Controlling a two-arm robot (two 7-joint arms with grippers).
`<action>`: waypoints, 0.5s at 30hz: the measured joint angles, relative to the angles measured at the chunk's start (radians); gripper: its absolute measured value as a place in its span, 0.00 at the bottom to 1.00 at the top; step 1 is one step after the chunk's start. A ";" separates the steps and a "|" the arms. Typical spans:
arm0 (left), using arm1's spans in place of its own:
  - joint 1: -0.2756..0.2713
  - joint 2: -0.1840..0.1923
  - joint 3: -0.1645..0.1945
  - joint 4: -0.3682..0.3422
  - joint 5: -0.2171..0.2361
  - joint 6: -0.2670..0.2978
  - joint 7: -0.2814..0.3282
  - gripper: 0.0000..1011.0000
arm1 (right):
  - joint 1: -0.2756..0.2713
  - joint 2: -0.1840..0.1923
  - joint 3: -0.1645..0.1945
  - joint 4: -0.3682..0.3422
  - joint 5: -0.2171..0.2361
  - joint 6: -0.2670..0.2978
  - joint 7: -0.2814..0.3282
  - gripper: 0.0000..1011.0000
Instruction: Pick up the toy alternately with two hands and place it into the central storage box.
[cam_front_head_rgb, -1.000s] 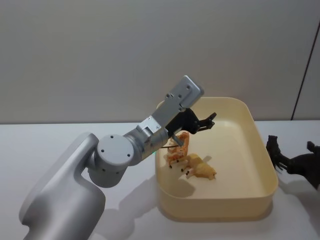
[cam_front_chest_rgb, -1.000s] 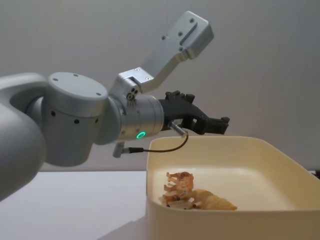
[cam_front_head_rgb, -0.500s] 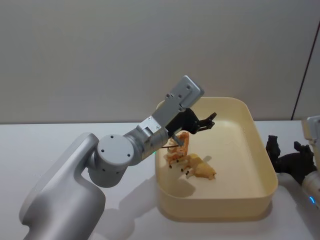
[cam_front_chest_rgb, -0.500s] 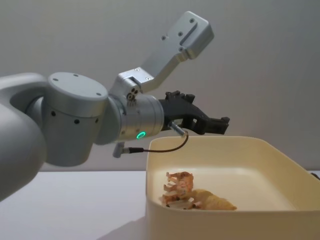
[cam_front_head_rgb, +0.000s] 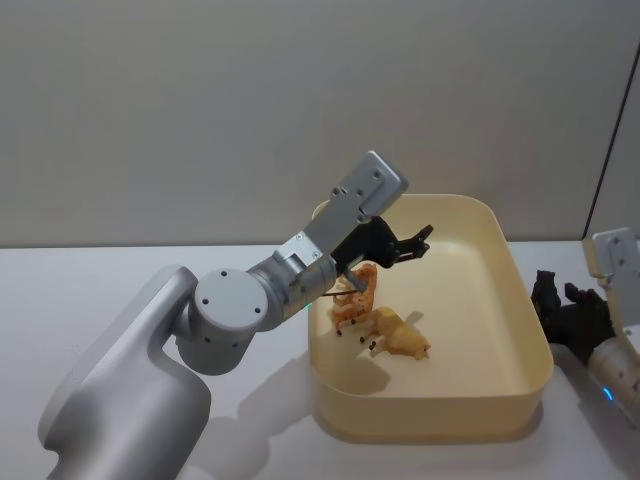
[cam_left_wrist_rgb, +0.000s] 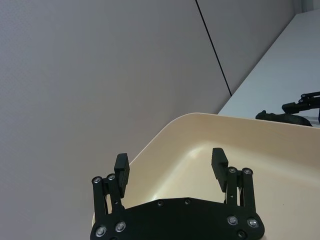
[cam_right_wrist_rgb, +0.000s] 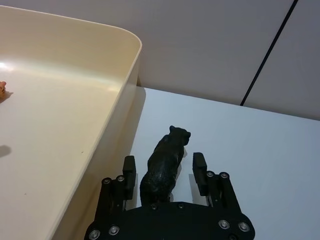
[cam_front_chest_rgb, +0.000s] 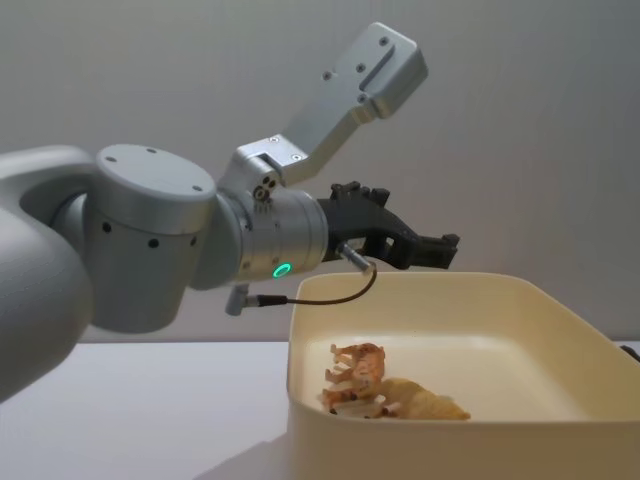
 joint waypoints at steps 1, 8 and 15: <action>0.000 0.000 0.000 0.000 0.000 0.000 0.000 0.99 | 0.001 -0.001 0.000 0.002 -0.001 -0.001 0.000 0.70; 0.000 0.000 0.000 0.000 0.000 0.000 0.000 0.99 | 0.011 -0.005 -0.003 0.017 -0.007 -0.004 0.002 0.48; 0.000 0.000 0.000 0.000 0.000 0.000 0.000 0.99 | 0.005 -0.004 -0.001 0.010 -0.007 -0.010 -0.006 0.31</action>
